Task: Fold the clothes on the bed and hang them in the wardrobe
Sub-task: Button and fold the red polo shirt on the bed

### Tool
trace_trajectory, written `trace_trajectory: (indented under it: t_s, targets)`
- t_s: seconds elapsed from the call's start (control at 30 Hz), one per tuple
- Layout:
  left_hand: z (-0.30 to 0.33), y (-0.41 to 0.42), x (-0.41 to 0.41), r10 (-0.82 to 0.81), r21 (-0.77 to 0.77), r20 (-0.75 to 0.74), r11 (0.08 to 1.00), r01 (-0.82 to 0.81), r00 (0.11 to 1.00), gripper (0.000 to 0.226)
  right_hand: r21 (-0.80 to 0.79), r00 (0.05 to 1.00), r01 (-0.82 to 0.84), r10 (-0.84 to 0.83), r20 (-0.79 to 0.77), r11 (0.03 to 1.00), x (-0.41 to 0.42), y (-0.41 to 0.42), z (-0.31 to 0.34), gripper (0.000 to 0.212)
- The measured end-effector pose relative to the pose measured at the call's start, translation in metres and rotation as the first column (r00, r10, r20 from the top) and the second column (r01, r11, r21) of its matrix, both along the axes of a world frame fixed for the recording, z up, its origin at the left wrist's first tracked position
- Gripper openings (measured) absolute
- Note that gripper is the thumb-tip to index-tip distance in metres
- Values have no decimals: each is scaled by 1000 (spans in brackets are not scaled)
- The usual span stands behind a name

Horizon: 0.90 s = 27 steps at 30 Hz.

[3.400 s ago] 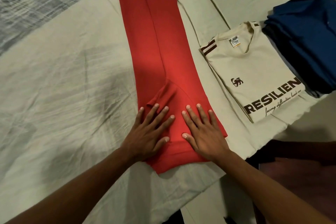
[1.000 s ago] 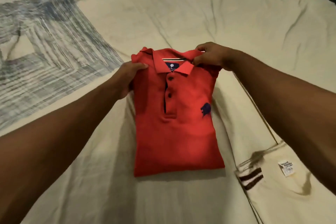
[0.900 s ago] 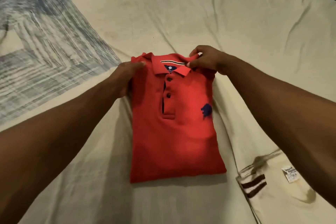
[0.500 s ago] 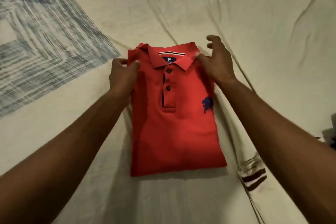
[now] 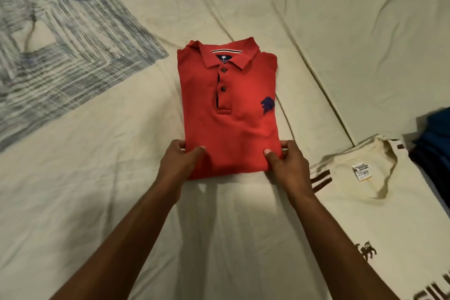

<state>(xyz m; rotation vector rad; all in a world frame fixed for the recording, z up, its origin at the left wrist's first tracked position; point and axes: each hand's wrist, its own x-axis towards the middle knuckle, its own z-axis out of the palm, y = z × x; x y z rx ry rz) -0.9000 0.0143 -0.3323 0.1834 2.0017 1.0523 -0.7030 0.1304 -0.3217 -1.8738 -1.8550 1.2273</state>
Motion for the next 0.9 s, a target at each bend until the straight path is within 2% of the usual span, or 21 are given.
trace_trajectory:
  t_s: [0.1,0.23,0.3,0.4,0.47,0.5,0.53,0.57,0.63,0.67,0.73,0.8,0.83,0.9]
  targets:
    - [12,-6,7,-89,-27,-33,996,88,996,32,-83,988,83,-92,-121,993,7,1,-1,12]
    - [39,-19,18,-63,56,-45,996,66,997,11,-138,949,144,-177,-262,980,28,-3,14,16]
    - [40,-34,30,-86,40,-6,995,86,996,6,-209,946,149,-201,-255,967,42,-16,17,17]
    - [26,-59,43,-98,-69,77,992,104,992,4,-278,988,107,-133,-77,955,58,-37,7,22]
    - [17,-65,47,-44,-105,62,993,50,997,5,-222,996,63,-48,73,973,59,-43,6,18]
    - [16,-65,49,-19,-104,-4,994,18,1000,3,-158,987,24,2,158,987,57,-45,10,13]
    - [17,-64,51,-27,-110,-145,994,11,989,9,-62,964,-30,45,262,998,54,-47,14,12]
    - [19,-64,56,-75,-124,-350,992,34,934,20,62,928,-95,66,366,994,51,-50,19,18]
    - [23,-63,67,-199,-92,-708,977,191,678,44,322,885,-287,121,449,902,42,-58,26,29]
    - [23,-60,73,-268,-102,-791,944,313,551,54,413,875,-395,199,442,821,35,-62,27,33]
    - [8,-51,80,-418,-211,-845,833,512,332,65,442,796,-590,398,455,675,21,-63,18,49]
    - [-15,-45,81,-543,-343,-819,721,602,183,69,308,665,-733,546,509,606,14,-58,2,63]
    - [-27,-45,78,-592,-397,-791,690,605,155,72,232,615,-767,581,534,599,14,-54,-8,66]
    - [-45,-51,70,-666,-459,-719,670,584,199,82,158,598,-759,578,555,632,24,-50,-25,74]
